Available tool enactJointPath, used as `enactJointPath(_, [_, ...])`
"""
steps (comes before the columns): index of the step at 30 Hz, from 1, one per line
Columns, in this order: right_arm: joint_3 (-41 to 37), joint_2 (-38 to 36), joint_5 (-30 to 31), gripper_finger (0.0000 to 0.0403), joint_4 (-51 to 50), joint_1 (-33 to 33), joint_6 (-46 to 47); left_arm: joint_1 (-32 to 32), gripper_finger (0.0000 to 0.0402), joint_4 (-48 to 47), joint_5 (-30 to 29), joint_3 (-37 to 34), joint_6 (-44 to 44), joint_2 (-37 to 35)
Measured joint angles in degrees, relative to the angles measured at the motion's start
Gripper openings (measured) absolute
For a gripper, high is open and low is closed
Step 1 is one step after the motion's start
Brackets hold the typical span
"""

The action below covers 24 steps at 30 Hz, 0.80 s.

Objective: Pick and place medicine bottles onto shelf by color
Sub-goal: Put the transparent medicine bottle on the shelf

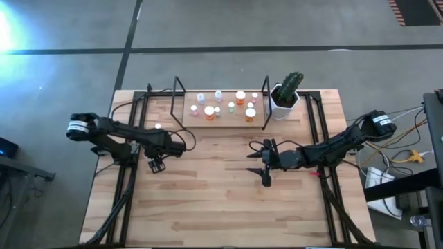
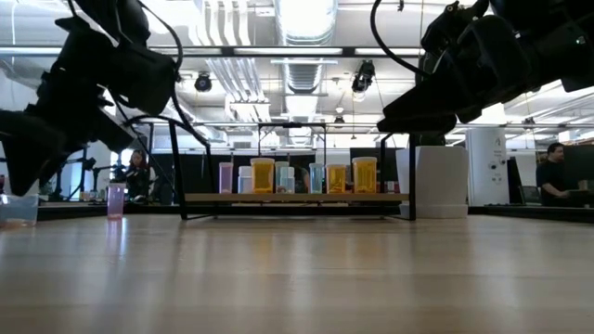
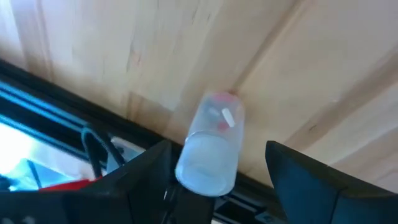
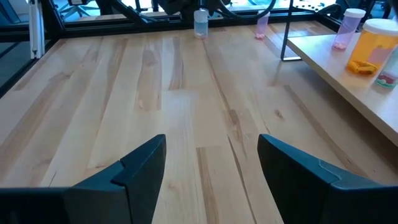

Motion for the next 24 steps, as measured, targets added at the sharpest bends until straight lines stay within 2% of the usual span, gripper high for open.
enactJointPath(13, [0.0,0.0,0.0,0.0244,0.0,0.0,0.0,0.0,0.0238,1.4,3.8,-1.9,3.3,0.2])
enactJointPath(24, [0.0,0.0,0.0,0.0244,0.0,0.0,0.0,0.0,0.0138,1.2,4.7,-2.3,4.3,0.2])
